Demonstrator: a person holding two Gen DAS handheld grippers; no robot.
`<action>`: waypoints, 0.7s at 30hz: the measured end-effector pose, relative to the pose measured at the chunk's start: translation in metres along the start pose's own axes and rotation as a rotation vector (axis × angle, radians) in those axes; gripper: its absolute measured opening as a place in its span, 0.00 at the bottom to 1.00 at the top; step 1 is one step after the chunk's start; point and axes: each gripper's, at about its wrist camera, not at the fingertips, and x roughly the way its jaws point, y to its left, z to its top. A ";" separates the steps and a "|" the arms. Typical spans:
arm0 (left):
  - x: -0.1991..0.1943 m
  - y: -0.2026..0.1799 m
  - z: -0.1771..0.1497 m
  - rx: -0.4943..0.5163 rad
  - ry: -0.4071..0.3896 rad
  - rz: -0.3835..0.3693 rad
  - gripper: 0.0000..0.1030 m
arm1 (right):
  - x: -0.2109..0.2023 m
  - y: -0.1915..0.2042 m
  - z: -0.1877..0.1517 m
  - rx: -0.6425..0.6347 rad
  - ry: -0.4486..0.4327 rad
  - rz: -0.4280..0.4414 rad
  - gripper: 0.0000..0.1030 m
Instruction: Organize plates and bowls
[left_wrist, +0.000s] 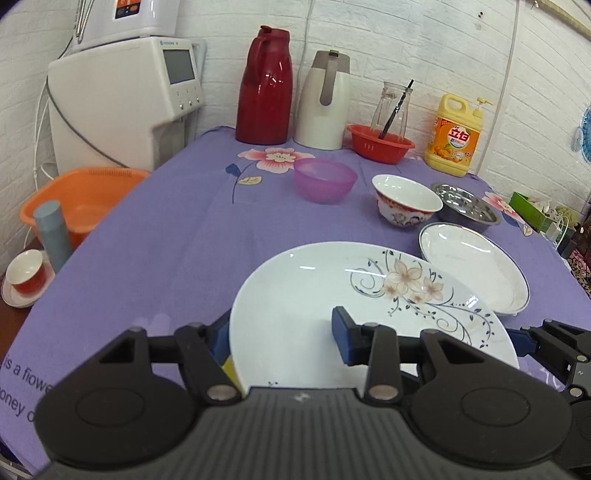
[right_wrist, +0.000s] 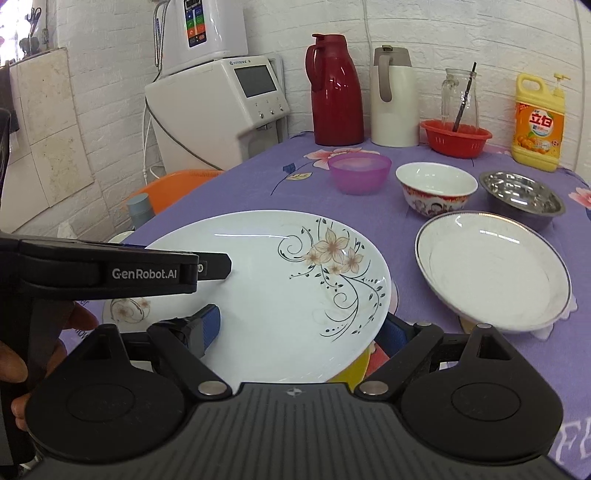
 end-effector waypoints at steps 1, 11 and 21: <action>-0.003 -0.001 -0.005 0.009 -0.001 0.000 0.38 | -0.001 0.001 -0.003 0.005 0.000 -0.002 1.00; 0.016 0.004 -0.027 0.018 0.033 -0.008 0.40 | 0.009 0.000 -0.024 0.030 0.027 -0.017 1.00; -0.009 0.012 -0.004 -0.001 -0.109 -0.015 0.71 | -0.011 -0.030 -0.023 0.114 -0.068 -0.062 1.00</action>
